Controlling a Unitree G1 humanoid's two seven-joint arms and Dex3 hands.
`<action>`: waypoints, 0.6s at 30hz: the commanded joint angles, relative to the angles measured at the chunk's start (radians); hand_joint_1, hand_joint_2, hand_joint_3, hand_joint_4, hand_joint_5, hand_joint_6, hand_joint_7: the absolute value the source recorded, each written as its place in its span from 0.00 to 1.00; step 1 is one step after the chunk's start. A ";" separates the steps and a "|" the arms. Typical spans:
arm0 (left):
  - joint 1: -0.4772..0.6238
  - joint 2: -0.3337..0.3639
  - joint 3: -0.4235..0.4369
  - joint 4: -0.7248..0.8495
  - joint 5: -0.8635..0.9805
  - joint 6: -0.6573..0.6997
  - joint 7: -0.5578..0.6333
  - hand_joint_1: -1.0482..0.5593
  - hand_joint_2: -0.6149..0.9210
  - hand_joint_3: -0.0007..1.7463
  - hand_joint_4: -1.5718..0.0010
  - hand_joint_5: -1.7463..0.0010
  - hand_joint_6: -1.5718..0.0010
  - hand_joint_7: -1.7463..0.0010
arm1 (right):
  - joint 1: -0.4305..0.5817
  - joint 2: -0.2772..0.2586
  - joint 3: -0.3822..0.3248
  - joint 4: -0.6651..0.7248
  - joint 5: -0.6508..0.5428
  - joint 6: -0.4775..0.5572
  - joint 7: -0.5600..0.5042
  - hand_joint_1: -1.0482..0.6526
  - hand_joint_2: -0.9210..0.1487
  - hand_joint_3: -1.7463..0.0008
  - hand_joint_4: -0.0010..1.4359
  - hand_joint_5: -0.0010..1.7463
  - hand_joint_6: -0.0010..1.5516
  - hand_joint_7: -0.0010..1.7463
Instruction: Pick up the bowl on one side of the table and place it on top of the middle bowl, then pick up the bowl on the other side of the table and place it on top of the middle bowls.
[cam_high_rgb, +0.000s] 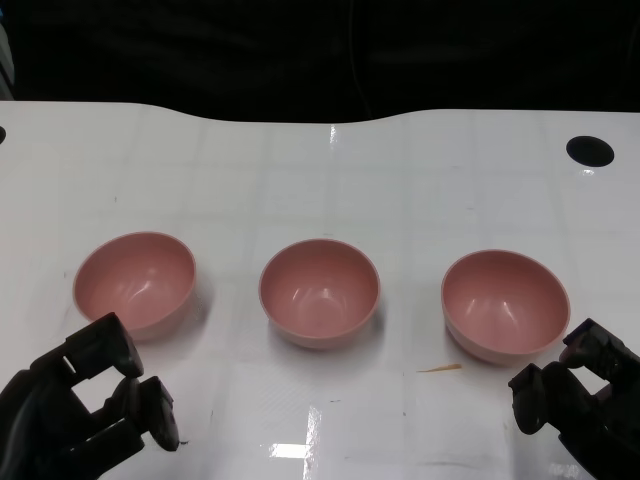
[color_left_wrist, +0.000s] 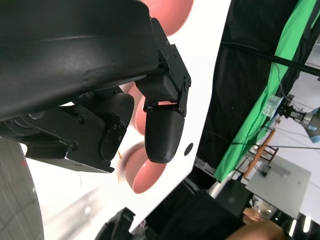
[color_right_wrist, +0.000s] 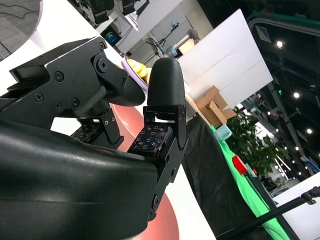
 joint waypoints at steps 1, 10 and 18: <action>0.025 0.012 -0.045 -0.031 0.140 -0.149 -0.037 0.73 0.87 0.73 0.64 0.00 0.72 0.01 | 0.004 -0.010 -0.003 -0.013 -0.008 -0.002 -0.013 0.59 0.34 0.38 0.64 0.94 0.63 0.64; 0.054 0.089 -0.186 -0.189 1.121 -0.526 0.140 0.34 0.99 0.08 0.80 0.49 0.65 0.74 | 0.001 -0.012 -0.002 -0.006 -0.008 -0.005 -0.011 0.59 0.34 0.36 0.63 0.95 0.62 0.66; -0.044 0.137 -0.205 -0.304 1.718 -0.468 0.054 0.12 0.94 0.00 0.58 0.92 0.50 0.99 | 0.008 -0.005 0.008 -0.018 -0.024 -0.011 -0.037 0.59 0.35 0.36 0.63 0.96 0.61 0.69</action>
